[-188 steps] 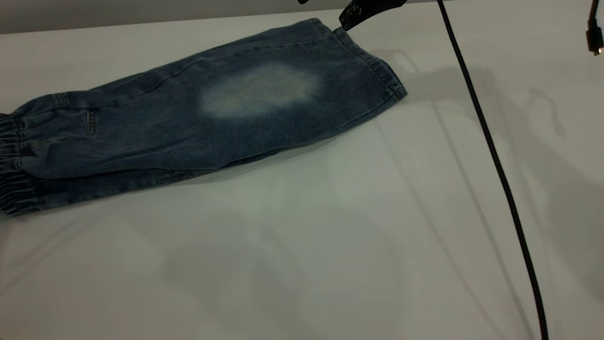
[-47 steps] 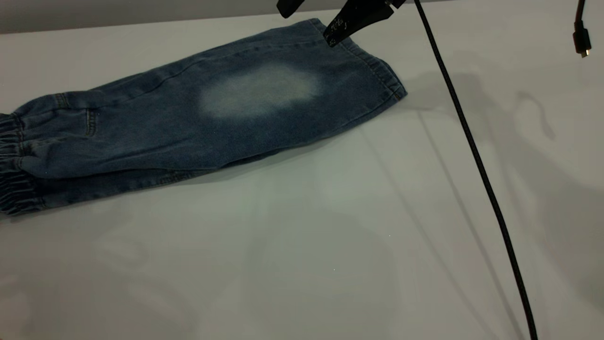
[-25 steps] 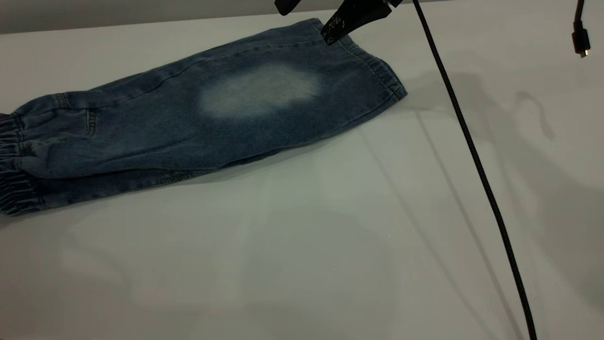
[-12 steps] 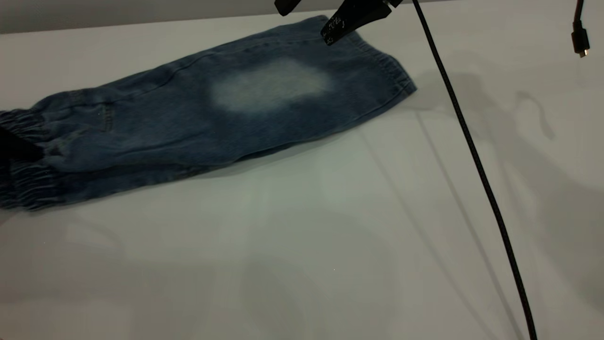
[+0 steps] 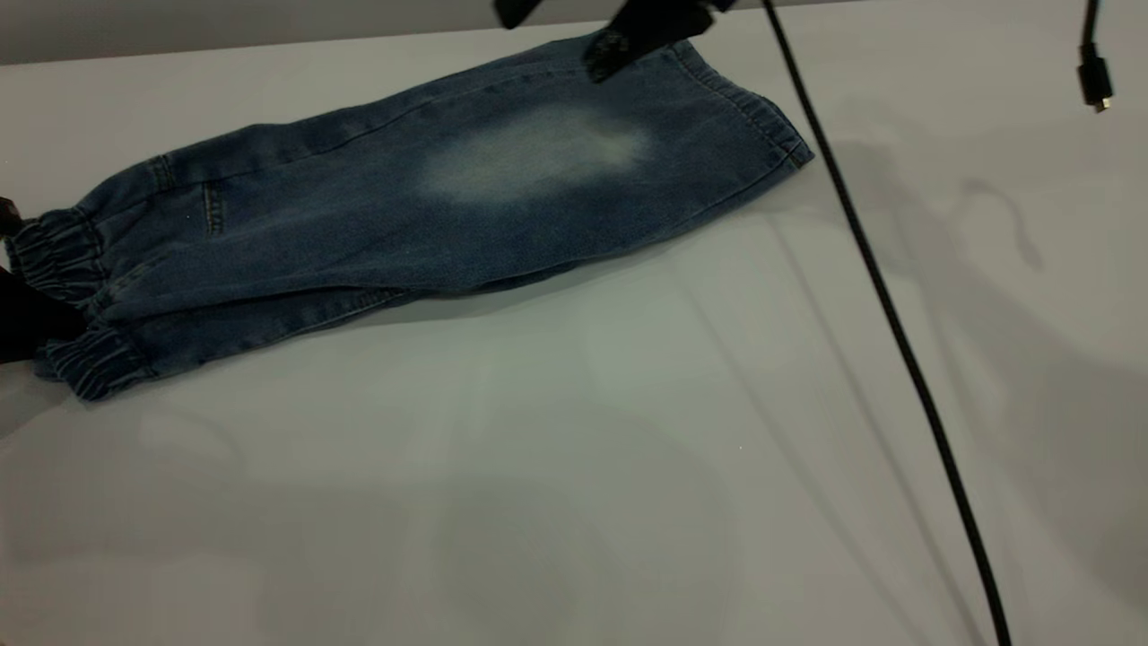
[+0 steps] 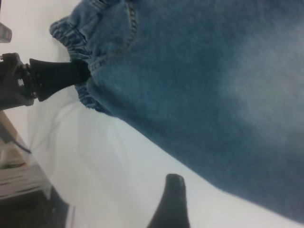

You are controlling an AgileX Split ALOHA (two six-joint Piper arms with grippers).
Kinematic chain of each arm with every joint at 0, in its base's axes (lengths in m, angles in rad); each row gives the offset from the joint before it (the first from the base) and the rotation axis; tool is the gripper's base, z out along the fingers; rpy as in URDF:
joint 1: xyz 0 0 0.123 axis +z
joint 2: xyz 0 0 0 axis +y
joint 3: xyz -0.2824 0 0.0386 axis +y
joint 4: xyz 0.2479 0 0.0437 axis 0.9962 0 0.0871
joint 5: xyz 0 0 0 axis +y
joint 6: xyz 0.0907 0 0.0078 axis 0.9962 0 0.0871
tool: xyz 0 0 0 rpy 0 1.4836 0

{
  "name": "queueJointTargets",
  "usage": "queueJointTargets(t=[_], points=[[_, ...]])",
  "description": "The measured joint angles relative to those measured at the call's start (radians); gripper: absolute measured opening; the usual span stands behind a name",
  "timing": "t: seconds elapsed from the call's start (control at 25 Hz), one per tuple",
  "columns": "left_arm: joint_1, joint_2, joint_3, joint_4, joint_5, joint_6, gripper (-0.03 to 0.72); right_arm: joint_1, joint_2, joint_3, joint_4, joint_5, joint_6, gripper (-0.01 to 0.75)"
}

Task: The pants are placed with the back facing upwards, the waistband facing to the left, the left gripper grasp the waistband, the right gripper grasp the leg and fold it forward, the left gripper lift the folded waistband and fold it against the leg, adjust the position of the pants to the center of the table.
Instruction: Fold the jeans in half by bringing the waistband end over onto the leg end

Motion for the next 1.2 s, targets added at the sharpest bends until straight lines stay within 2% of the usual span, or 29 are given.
queueJointTargets(t=[0.12, 0.36, 0.6, 0.72, 0.92, 1.2], points=[[0.000, -0.021, 0.001, 0.006, 0.008, 0.001, 0.090, 0.047, 0.000, 0.000, -0.015, -0.055, -0.005, 0.574], [0.000, -0.152, 0.002, 0.012, 0.070, 0.001, 0.090, 0.168, 0.000, 0.000, -0.138, -0.249, 0.000, 0.574], [0.000, -0.323, 0.002, 0.209, 0.107, -0.158, 0.090, 0.237, 0.022, 0.000, -0.156, -0.429, 0.018, 0.574], [-0.001, -0.405, 0.002, 0.289, 0.140, -0.240, 0.090, 0.264, 0.071, -0.001, -0.141, -0.449, 0.018, 0.574], [-0.025, -0.536, 0.002, 0.335, 0.176, -0.303, 0.090, 0.286, 0.139, -0.028, -0.087, -0.461, 0.017, 0.574], [-0.169, -0.630, 0.002, 0.275, 0.135, -0.304, 0.090, 0.335, 0.162, -0.119, -0.080, -0.406, 0.014, 0.574]])
